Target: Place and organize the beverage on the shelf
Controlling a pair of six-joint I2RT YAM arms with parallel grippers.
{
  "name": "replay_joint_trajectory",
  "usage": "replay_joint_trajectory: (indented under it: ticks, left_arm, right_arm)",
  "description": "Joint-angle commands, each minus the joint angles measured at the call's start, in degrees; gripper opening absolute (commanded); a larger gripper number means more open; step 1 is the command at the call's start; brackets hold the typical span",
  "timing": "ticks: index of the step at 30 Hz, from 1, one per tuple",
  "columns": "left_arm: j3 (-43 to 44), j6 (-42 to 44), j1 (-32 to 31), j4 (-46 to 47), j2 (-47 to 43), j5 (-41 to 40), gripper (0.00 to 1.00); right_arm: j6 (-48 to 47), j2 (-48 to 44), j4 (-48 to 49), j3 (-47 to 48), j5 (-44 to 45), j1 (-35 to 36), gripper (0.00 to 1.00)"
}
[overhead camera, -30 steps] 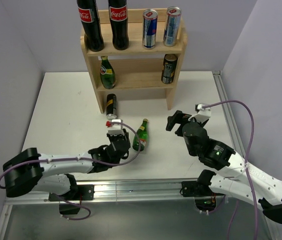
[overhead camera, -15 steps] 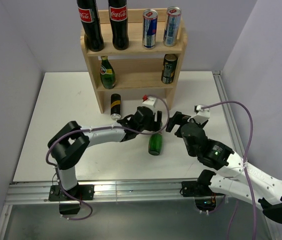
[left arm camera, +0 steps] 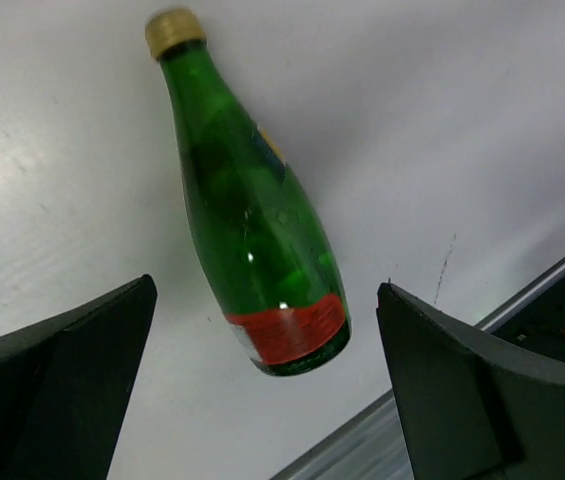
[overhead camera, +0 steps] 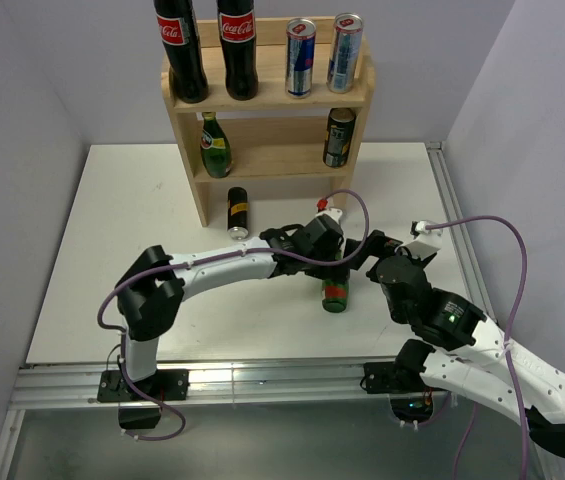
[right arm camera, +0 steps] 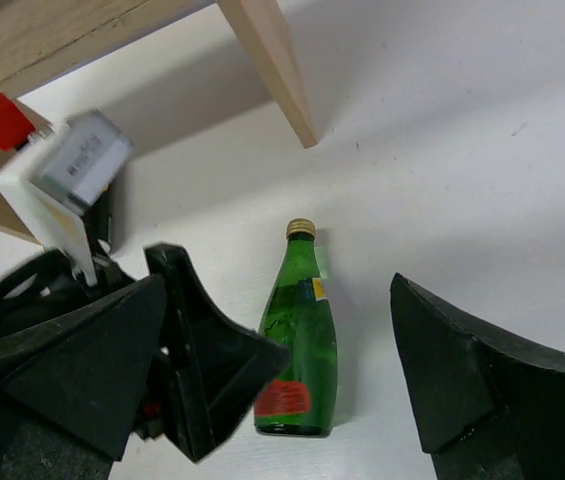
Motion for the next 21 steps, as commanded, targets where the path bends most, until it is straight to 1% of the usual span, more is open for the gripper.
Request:
replay_joint_trajectory:
  ticks: [1,3,7,10,12,18,21]
  left_arm:
    - [0.95,-5.47,-2.24,-6.23,5.29,0.55,0.99]
    - [-0.80,-7.06,-3.38,-3.95,6.80,-0.24,0.99]
    - [0.15,-10.49,-3.83,0.45,13.02,-3.32,0.99]
    - [3.66,-11.02,-3.83,0.81,17.50,-5.25,0.99]
    - [6.30,-11.02,-3.56,-0.86,19.28,-5.95,0.98]
    - [4.55,-10.49,-2.25,0.29,18.84,-7.01,0.97]
    - [5.51,-9.35,-1.63,-0.76,19.37,-6.83,0.91]
  right_arm:
    - [1.77,-1.03,-1.22,-0.32,1.76,-0.31,1.00]
    - [2.03,-1.82,-2.10,-0.32,1.93,-0.31,1.00]
    - [2.03,-3.14,-2.71,-0.93,2.20,-0.31,1.00]
    - [2.12,-3.76,-2.71,-1.20,2.11,-0.31,1.00]
    - [2.73,-3.85,-3.76,-1.20,2.46,-0.23,1.00]
    - [2.12,-5.69,-4.47,-1.81,3.25,-0.23,1.00]
    - [2.21,-5.61,-4.38,-1.82,3.25,-0.31,1.00]
